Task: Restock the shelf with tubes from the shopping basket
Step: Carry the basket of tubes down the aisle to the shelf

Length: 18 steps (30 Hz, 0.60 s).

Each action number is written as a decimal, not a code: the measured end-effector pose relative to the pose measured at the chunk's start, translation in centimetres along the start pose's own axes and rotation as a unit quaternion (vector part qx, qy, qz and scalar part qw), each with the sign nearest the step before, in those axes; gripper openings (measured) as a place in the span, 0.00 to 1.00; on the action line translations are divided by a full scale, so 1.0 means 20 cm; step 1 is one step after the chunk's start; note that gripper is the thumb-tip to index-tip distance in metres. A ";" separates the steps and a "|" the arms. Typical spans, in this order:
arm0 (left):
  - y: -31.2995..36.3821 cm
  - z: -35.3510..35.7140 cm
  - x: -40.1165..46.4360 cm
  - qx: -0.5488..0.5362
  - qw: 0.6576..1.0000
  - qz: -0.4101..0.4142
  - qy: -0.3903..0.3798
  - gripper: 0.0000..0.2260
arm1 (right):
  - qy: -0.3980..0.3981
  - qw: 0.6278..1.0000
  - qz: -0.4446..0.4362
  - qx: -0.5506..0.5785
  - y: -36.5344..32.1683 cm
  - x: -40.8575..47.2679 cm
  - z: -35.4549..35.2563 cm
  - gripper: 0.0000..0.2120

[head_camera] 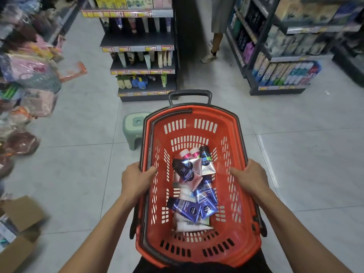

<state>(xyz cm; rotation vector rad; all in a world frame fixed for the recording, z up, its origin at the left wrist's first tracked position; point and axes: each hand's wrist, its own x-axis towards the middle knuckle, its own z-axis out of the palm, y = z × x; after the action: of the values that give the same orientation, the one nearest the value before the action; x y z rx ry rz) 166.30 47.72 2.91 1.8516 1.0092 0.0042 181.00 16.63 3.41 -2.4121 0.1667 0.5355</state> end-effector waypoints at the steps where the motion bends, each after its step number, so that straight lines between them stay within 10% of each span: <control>1: 0.03 0.00 0.05 0.002 1.000 -0.001 -0.003 0.16 | 0.001 1.000 0.002 0.003 -0.02 0.03 0.00 0.23; 18: 0.78 0.37 0.79 0.018 1.000 0.001 0.025 0.13 | 0.001 0.999 -0.018 0.039 -0.35 1.08 -0.26 0.18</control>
<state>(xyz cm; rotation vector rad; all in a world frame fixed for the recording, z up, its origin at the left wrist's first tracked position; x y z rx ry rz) 189.66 49.61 4.39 1.8921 1.0483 0.0329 204.20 19.21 2.15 -2.3351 0.1428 0.5016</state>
